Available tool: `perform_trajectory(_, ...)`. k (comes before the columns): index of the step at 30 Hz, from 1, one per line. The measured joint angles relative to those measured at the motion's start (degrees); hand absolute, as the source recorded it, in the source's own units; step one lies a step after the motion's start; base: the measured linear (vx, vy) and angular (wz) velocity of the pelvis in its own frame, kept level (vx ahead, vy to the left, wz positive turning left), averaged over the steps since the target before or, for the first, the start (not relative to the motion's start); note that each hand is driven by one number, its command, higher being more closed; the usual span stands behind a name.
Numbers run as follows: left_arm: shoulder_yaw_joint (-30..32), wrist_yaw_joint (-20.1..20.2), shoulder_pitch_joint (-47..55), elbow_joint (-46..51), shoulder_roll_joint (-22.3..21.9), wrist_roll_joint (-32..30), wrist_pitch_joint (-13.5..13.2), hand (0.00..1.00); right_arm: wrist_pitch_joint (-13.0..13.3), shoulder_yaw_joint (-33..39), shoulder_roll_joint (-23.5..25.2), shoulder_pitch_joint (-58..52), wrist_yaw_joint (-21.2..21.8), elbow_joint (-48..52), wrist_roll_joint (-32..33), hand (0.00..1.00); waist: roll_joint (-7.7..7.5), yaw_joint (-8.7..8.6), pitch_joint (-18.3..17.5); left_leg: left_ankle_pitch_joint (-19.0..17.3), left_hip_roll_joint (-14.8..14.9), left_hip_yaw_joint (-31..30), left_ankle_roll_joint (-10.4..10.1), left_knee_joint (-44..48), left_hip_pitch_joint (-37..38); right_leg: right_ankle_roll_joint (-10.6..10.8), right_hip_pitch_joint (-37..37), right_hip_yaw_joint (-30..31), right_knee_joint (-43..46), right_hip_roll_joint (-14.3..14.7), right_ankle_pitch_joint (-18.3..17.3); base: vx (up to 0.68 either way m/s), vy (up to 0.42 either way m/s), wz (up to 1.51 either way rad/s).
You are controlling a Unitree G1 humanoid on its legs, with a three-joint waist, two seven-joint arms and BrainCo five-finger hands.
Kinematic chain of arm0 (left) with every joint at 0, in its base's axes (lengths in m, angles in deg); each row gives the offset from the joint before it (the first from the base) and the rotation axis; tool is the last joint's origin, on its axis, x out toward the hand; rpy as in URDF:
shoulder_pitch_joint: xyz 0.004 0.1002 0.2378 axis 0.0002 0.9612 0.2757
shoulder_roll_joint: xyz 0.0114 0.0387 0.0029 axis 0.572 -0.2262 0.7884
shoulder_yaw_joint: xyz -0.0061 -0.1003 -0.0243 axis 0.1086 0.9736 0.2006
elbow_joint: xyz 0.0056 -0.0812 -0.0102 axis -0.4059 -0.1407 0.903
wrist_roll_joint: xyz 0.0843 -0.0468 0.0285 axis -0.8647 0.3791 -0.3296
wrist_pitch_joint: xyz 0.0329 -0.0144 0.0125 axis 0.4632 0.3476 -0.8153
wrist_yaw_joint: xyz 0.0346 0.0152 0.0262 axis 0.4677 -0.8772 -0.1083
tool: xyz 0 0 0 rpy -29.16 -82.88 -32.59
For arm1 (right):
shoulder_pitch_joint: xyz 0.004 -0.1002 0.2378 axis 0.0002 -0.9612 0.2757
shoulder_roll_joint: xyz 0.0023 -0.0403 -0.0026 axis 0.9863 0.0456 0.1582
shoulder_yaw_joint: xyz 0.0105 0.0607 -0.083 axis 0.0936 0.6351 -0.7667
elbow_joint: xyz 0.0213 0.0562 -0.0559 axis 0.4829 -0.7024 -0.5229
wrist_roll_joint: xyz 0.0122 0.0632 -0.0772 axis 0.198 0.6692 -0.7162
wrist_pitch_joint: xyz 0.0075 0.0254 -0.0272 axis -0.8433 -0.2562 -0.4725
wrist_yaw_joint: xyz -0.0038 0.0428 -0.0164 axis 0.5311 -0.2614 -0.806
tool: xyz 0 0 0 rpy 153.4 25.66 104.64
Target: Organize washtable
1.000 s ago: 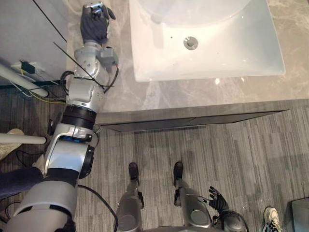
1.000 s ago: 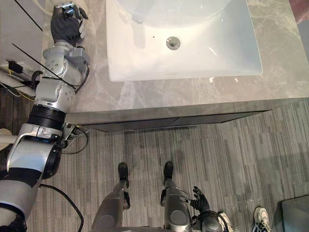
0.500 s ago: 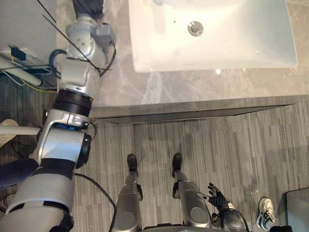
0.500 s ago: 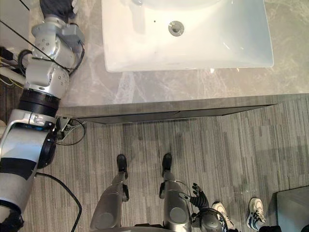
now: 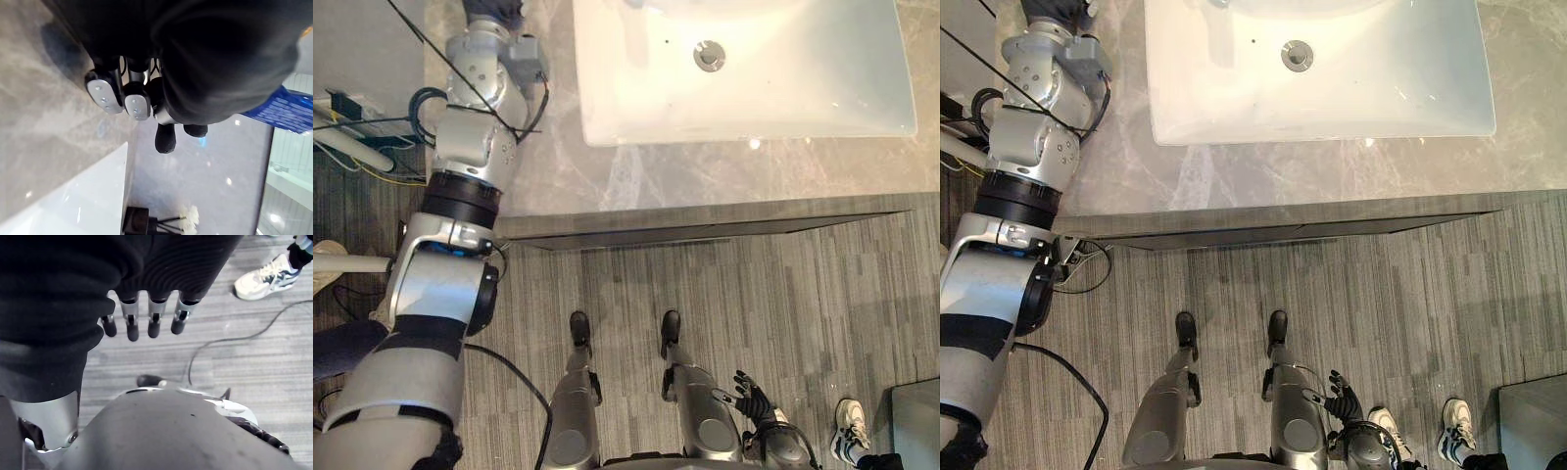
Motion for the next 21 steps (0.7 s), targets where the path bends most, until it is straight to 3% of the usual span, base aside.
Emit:
perform_trajectory(2, 0.51, 0.02, 7.45, 6.97, -2.00, -1.89, 0.00, 1.00, -0.08, 0.07, -0.09, -0.02, 0.08, -0.39, -0.09, 0.00, 0.63, 0.59, -0.33, -0.01, -0.06, -0.20, 0.01, -0.02, 0.62, -0.02, 0.73, -0.13, -0.03, -0.03, -0.11, 0.00, 0.006, 0.06)
perform_trajectory(5, 2.11, 0.33, 22.33, 17.04, -6.56, -7.39, -0.02, 1.00, -0.10, 1.47, -0.61, -0.13, 0.49, -2.60, -1.01, 0.00, 2.87, 1.40, -2.53, -0.03, -0.14, -1.17, -0.02, -0.66, 2.85, 0.30, 3.20, -1.16, 0.09, -0.08, -1.05, 0.01, 0.004, 0.19)
perform_trajectory(6, 3.30, 1.11, 29.76, 20.68, -8.13, -9.68, -0.02, 1.00, -0.12, 2.35, -0.80, -0.37, 0.52, -3.62, -1.51, 0.00, 4.08, 1.68, -4.46, -0.10, -0.12, -1.56, -0.08, -1.03, 4.09, 0.35, 4.49, -1.60, 0.15, -0.07, -1.65, 0.03, 0.002, 0.19)
perform_trajectory(10, 7.06, 3.73, 45.75, 30.44, -11.22, -12.95, -0.49, 1.00, -0.08, 2.91, -1.85, -1.62, 1.43, -6.54, -3.25, 0.00, 6.61, 3.07, -9.71, -0.27, -0.07, -2.31, -0.33, -2.58, 7.35, 0.62, 7.46, -2.67, 0.22, -0.03, -3.00, 0.05, -0.005, 0.12)
perform_trajectory(16, 16.59, 6.05, 65.00, 41.34, -18.79, -17.60, -3.85, 1.00, -0.08, 5.00, -1.30, -2.74, 1.70, -10.34, -5.04, 0.00, 7.38, 4.90, -15.53, -1.43, -0.01, -3.89, -0.96, -2.52, 11.65, 0.78, 12.92, -4.57, 0.13, 0.00, -4.77, 0.07, -0.013, 0.17)
perform_trajectory(17, 18.56, 6.09, 68.72, 41.81, -21.07, -18.89, -4.16, 1.00, -0.04, 5.10, -1.28, -3.00, 1.70, -11.51, -5.07, 0.00, 7.33, 5.84, -16.70, -1.71, 0.03, -4.01, -1.05, -2.39, 12.25, 0.81, 13.60, -4.68, 0.20, 0.01, -5.13, 0.03, -0.010, 0.18)
perform_trajectory(21, 23.58, 6.02, 81.25, 40.24, -28.32, -19.76, -4.94, 1.00, -0.16, 6.74, -0.60, -3.62, 1.74, -14.12, -5.09, 0.00, 7.03, 6.51, -19.26, -2.08, 0.01, -5.48, -1.12, -2.03, 13.68, 0.75, 16.06, -6.32, 0.39, 0.02, -5.98, 0.02, -0.014, 0.23)
